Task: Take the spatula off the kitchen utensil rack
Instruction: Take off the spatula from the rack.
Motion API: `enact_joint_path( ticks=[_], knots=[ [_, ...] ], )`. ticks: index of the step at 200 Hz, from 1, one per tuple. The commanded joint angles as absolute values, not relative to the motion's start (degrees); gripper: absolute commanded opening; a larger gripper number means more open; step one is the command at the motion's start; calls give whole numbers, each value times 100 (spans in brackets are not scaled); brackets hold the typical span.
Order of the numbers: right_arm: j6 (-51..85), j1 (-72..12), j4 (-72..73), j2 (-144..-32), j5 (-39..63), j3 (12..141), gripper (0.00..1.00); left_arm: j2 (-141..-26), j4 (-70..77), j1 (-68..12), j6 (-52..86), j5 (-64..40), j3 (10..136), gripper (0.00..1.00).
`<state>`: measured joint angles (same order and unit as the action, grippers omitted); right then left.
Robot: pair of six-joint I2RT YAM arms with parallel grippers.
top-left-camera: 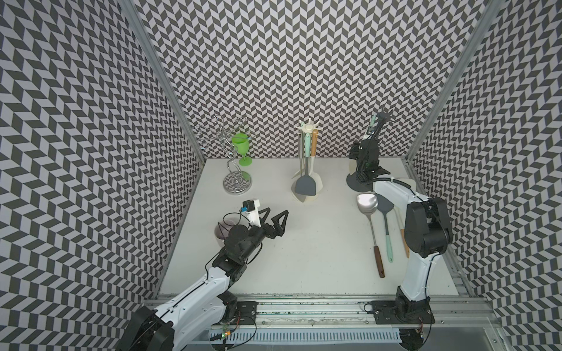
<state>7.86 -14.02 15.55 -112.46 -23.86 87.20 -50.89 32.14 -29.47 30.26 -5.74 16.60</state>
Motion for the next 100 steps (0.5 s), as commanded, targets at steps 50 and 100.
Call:
enact_joint_path(
  ticks=[50,100],
  knots=[
    [508,-1459,1843,-11386,-2548,8896,34,-5061,3408,-2923,2962,-642,1582,100],
    [280,-1529,1995,-11226,-2636,8765,17,-5062,3414,-2919,2960,-632,1580,100]
  ],
)
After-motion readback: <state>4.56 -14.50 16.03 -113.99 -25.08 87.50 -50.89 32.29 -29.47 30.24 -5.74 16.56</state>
